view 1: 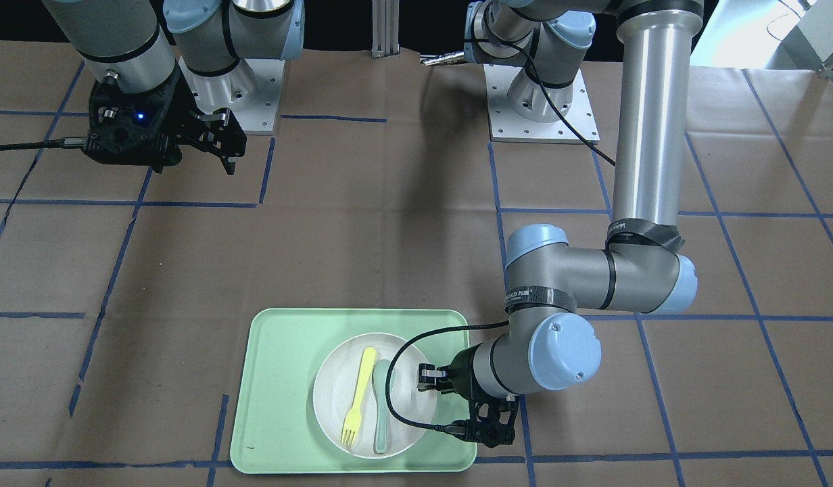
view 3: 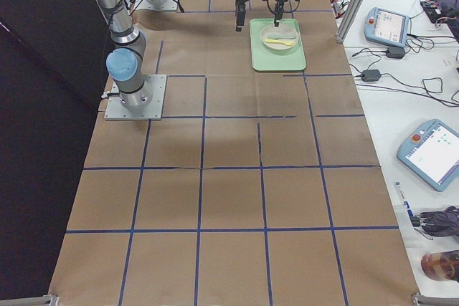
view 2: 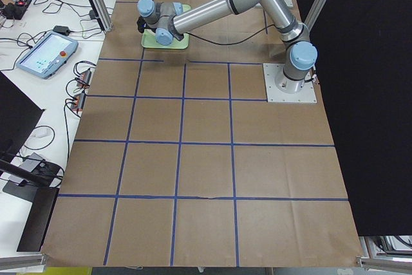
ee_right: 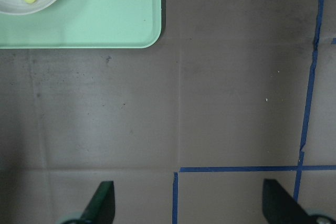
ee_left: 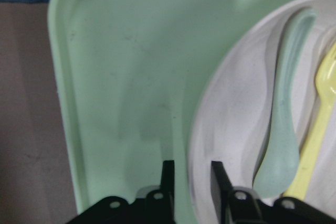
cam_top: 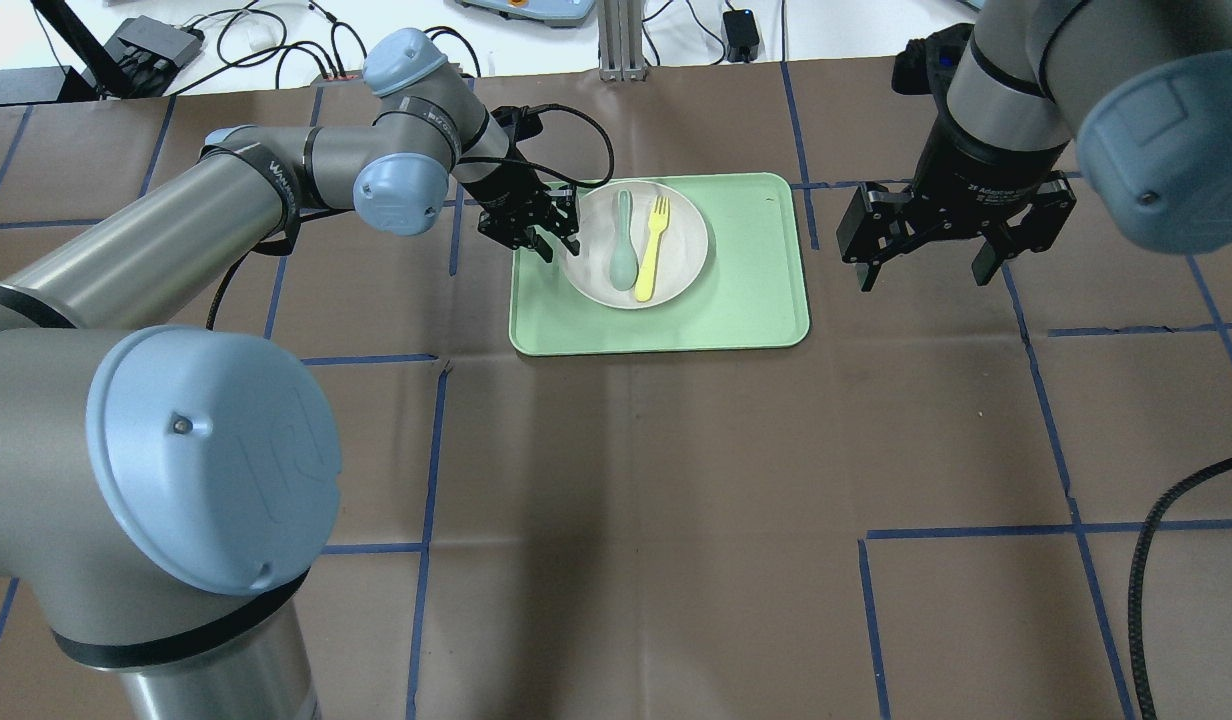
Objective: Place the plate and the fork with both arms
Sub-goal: 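Open the left gripper and raise it away from the plate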
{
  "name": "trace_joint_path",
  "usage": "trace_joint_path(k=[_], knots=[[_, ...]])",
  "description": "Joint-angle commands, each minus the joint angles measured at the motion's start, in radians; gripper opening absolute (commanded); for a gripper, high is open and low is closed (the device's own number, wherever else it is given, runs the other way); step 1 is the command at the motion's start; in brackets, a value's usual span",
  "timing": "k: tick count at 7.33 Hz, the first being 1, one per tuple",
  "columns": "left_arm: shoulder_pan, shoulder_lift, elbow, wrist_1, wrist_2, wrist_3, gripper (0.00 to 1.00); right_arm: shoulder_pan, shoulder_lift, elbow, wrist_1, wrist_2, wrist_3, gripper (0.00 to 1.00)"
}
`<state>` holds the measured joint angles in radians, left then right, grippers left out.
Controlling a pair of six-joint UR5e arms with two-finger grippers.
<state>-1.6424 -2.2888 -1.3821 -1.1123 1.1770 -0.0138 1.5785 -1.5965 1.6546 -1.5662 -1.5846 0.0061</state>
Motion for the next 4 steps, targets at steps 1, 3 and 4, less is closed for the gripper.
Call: trace_joint_path(k=[1,3,4], knots=[[-0.002,0.07,-0.003,-0.099,0.01,0.005,0.99,0.0,0.001,0.001,0.0,0.0,-0.002,1.0],[-0.002,0.245,0.006,-0.292,0.24,0.005,0.99,0.0,0.003,0.001,0.0,0.002,-0.005,1.0],[-0.002,0.341,0.0,-0.404,0.275,0.005,0.99,0.0,0.003,0.001,0.0,0.003,-0.005,1.0]])
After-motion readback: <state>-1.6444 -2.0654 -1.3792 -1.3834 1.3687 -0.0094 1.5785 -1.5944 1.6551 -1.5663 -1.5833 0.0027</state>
